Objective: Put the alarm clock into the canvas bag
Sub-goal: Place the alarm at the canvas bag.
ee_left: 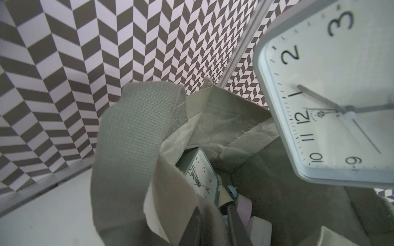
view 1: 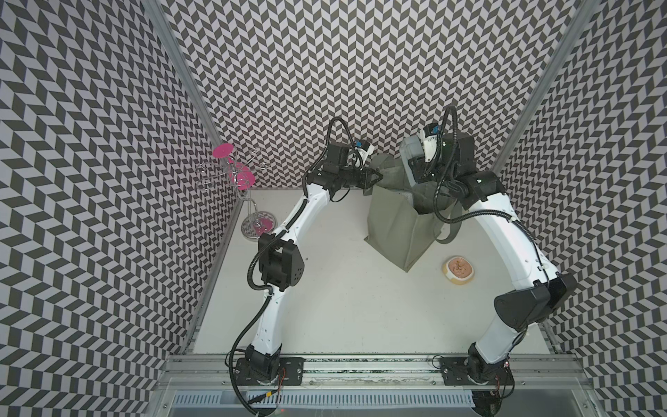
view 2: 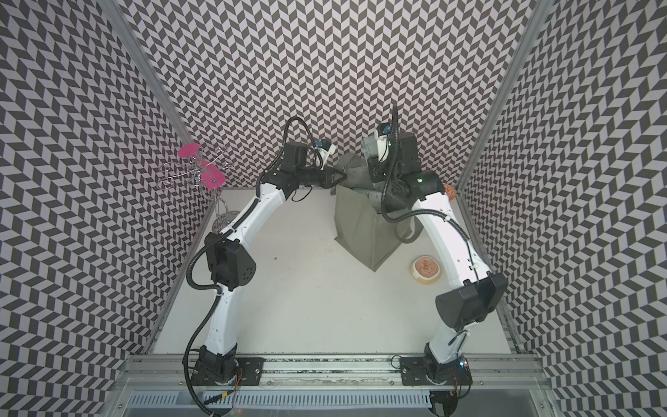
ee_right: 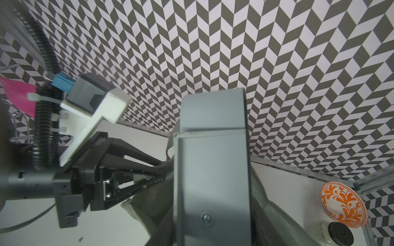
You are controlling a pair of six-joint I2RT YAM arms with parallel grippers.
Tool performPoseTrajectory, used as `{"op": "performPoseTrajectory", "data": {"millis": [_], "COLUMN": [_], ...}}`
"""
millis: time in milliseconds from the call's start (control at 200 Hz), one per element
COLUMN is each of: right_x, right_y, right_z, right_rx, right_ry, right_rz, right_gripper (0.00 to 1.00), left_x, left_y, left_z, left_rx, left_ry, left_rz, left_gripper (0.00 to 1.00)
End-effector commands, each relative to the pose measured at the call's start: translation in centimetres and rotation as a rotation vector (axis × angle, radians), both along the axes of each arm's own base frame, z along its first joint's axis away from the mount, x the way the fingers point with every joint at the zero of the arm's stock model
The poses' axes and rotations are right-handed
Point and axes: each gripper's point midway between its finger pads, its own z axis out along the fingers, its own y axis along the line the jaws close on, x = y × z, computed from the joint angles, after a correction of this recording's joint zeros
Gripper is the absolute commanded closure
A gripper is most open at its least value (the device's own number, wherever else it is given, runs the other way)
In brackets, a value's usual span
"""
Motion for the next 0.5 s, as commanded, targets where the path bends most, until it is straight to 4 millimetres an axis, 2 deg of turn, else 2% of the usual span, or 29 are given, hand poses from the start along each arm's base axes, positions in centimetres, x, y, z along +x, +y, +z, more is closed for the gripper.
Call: {"op": "performPoseTrajectory", "data": {"millis": [0, 265, 496], "right_x": [-0.7, -1.2, -2.8], "right_y": [0.1, 0.4, 3.0], "right_z": [2.7, -1.4, -5.4], "right_rx": [0.015, -0.034, -0.006], "right_ry": [-0.086, 0.028, 0.157], "right_rz": [0.037, 0.091, 0.263], "right_gripper": [0.71, 0.75, 0.76], "left_x": [-0.8, -1.6, -2.4], "left_y": [-0.6, 0.0, 0.7], "left_z": [-0.7, 3.1, 4.6], "left_rx": [0.004, -0.066, -0.102], "left_ry": [0.009, -0.056, -0.085], "left_rz": [-0.069, -0.077, -0.081], "left_gripper": [1.00, 1.00, 1.00]}}
